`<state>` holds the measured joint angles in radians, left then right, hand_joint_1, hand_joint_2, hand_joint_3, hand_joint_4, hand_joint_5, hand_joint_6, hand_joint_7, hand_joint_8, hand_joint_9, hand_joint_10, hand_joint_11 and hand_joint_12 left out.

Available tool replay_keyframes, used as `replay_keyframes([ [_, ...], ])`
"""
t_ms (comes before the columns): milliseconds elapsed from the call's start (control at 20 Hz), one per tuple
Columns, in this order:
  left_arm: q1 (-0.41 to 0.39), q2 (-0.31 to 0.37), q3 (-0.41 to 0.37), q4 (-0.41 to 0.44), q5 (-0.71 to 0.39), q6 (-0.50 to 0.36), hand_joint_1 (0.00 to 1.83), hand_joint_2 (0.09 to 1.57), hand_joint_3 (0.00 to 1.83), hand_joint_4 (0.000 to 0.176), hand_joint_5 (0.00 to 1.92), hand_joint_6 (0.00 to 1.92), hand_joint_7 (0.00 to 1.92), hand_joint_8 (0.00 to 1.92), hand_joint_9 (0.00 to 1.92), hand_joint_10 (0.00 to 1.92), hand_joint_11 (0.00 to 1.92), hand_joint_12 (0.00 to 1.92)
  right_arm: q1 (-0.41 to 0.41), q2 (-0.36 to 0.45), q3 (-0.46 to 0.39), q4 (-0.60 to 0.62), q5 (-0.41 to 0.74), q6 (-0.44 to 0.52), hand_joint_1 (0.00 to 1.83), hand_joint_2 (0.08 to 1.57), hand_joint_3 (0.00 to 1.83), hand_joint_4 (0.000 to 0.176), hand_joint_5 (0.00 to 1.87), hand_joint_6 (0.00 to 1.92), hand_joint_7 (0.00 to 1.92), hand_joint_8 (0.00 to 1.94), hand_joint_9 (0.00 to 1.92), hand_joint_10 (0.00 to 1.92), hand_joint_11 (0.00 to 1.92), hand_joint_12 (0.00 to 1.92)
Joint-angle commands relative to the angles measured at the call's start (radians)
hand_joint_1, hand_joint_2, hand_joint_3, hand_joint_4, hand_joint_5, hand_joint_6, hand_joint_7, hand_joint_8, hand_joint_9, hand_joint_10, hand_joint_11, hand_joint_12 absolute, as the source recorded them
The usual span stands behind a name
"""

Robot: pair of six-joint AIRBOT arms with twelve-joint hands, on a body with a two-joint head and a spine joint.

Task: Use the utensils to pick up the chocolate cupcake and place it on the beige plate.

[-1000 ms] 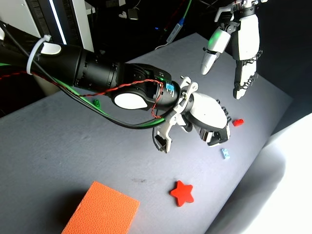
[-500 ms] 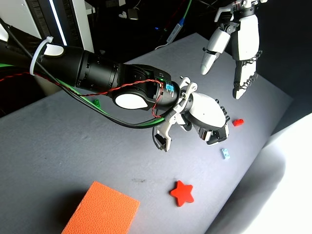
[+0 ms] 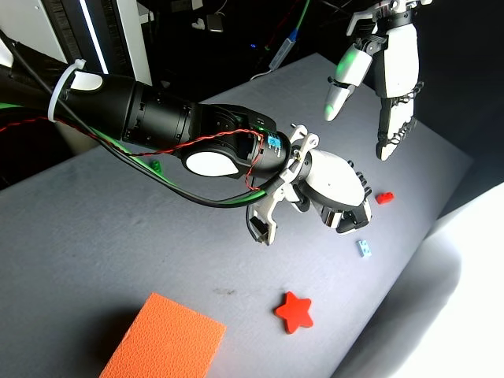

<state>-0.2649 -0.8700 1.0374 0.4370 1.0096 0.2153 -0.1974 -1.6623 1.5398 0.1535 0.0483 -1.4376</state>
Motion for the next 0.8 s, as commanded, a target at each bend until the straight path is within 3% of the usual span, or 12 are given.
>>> replay_keyframes([
  [0, -0.006, 0.005, -0.001, 0.036, -0.053, 0.0, 0.43, 1.06, 0.0, 0.0, 0.14, 0.0, 0.13, 0.0, 0.13, 0.0, 0.0, 0.36, 0.012, 0.004, 0.001, 0.002, 0.122, -0.001, 1.19, 1.22, 0.0, 0.0, 0.8, 1.12, 0.78, 1.52, 0.66, 1.5, 0.68, 1.68],
  [350, -0.006, 0.005, 0.001, 0.037, -0.053, 0.0, 0.4, 1.07, 0.0, 0.0, 0.13, 0.0, 0.13, 0.0, 0.13, 0.0, 0.0, 0.39, 0.012, 0.004, 0.0, 0.002, 0.121, -0.002, 1.2, 1.2, 0.0, 0.0, 0.93, 0.97, 0.74, 1.51, 0.56, 1.48, 0.51, 1.75],
  [550, -0.006, 0.005, 0.001, 0.037, -0.053, 0.0, 0.4, 1.08, 0.0, 0.0, 0.13, 0.01, 0.12, 0.0, 0.12, 0.01, 0.0, 0.34, 0.011, 0.004, 0.0, 0.002, 0.121, -0.005, 1.19, 1.22, 0.0, 0.0, 0.88, 1.05, 0.71, 1.55, 0.49, 1.56, 0.47, 1.83],
  [650, -0.006, 0.005, 0.001, 0.037, -0.053, 0.0, 0.41, 1.07, 0.0, 0.0, 0.13, 0.0, 0.13, 0.01, 0.13, 0.01, 0.0, 0.34, 0.011, 0.004, 0.0, 0.002, 0.121, -0.005, 1.21, 1.19, 0.0, 0.0, 0.95, 0.94, 0.75, 1.48, 0.52, 1.49, 0.47, 1.74],
  [750, -0.006, 0.005, 0.001, 0.037, -0.053, 0.0, 0.41, 1.07, 0.0, 0.0, 0.12, 0.0, 0.12, 0.0, 0.13, 0.0, 0.0, 0.35, 0.011, 0.004, 0.0, 0.002, 0.122, -0.005, 1.2, 1.19, 0.0, 0.0, 0.95, 0.95, 0.75, 1.47, 0.51, 1.47, 0.46, 1.75],
])
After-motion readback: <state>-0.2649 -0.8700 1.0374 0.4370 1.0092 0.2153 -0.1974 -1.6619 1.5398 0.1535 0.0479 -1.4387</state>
